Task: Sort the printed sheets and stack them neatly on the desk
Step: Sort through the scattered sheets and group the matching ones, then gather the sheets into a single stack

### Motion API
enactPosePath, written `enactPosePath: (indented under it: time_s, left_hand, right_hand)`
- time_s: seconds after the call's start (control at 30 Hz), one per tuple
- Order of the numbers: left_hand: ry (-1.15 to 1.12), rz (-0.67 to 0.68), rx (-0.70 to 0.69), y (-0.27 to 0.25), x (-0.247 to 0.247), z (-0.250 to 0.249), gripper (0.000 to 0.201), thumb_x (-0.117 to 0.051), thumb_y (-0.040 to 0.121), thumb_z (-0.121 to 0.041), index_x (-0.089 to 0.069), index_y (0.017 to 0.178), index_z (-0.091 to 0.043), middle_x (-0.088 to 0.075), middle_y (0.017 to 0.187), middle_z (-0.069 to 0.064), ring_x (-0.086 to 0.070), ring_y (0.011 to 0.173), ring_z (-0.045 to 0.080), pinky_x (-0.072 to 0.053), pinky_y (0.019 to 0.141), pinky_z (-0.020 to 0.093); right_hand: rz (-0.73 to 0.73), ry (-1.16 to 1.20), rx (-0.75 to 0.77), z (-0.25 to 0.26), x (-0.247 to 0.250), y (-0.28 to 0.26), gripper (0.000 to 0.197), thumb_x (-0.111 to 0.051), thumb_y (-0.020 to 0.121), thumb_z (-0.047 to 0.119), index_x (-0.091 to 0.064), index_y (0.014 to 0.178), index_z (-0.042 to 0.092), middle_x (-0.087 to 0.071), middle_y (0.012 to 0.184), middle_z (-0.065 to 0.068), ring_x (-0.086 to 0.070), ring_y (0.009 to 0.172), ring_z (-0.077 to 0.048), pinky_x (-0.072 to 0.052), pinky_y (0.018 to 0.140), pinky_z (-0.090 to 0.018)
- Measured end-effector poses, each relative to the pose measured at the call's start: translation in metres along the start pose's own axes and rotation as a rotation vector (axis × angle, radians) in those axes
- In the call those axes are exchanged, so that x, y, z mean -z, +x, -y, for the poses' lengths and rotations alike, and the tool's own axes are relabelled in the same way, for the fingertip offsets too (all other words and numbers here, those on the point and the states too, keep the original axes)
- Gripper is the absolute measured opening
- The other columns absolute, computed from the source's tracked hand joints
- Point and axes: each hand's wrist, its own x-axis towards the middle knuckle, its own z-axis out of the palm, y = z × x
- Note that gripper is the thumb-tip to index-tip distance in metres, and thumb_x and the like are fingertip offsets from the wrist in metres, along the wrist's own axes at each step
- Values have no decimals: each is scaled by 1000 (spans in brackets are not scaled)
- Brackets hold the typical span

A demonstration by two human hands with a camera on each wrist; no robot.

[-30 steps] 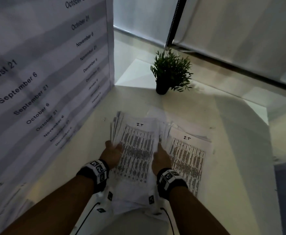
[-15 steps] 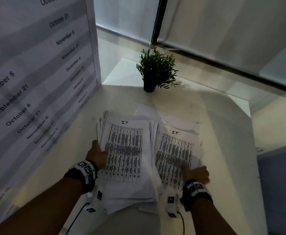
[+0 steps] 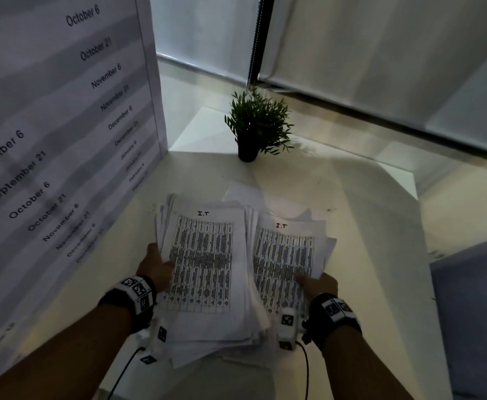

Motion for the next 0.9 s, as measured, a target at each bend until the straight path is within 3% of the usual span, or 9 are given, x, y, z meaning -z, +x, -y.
enactPosePath:
  time_s: [0.1,0.2,0.27,0.37,0.43,0.57,0.73,0.83,0.9]
  left_hand:
    - [-21,6,-16,0,3,1,40,-55,94,-17,-35,127,-5,-57,114,19,-57,94,31,-48,85,36]
    - [-32,29,-26,-2,8,-1,43,-55,95,-18,-35,131,-7,-54,119,16,-56,101,30,-47,92,37]
    - [-37,64,-43,2,8,-1,47,-56,94,-21,-34,135,-11,-53,126,16,-56,109,33,-48,98,41]
    - [-74,134,-110,5,-2,-6,48,-57,93,-23,-36,136,-14,-55,128,14,-57,109,30,-48,101,45]
    - [-91,171,-165,-4,-10,-19,36,-55,95,-17,-43,129,-12,-59,117,9,-57,102,24,-47,101,40]
    - [-53,232,-220,-13,-29,-36,38,-56,94,-23,-45,131,-18,-57,114,2,-54,100,20,-43,91,29]
    - [-33,262,-160,-17,-37,-44,34,-55,94,-31,-55,125,-16,-61,114,3,-59,101,20,-45,87,26]
    - [-169,284,-38,-8,-29,-35,50,-43,94,-46,-63,121,-9,-64,121,14,-62,106,30,-49,97,38]
    - [-221,301,27,-4,-26,-27,60,-40,89,-53,-64,118,-5,-65,121,21,-62,110,37,-49,100,48]
  right_hand:
    - [-185,-140,159,19,27,-6,24,-59,88,20,-57,69,6,-68,90,-21,-58,70,-26,-46,63,-31]
    - [-392,-118,425,55,80,-18,29,-51,79,29,-62,80,2,-68,91,-20,-63,79,-30,-38,67,-28]
    - [-444,-66,580,81,110,-30,42,-55,74,36,-67,92,1,-70,95,-20,-66,85,-31,-44,70,-31]
    - [-422,24,708,109,138,-48,45,-74,74,31,-68,108,1,-70,103,-23,-67,94,-33,-54,81,-43]
    - [-323,152,753,115,146,-60,38,-79,76,18,-68,111,7,-71,101,-15,-68,89,-26,-55,81,-39]
    - [8,316,695,108,145,-64,24,-76,78,9,-68,99,15,-74,79,9,-70,67,-5,-58,61,-20]
    - [251,270,441,82,86,-40,15,-79,73,4,-70,84,10,-74,65,0,-68,57,-14,-54,53,-28]
    - [310,67,298,57,34,-15,22,-79,76,8,-70,96,5,-74,90,-13,-68,72,-26,-53,57,-26]
    - [286,-227,219,37,5,-2,45,-78,80,20,-62,118,2,-67,114,-17,-66,97,-30,-52,75,-30]
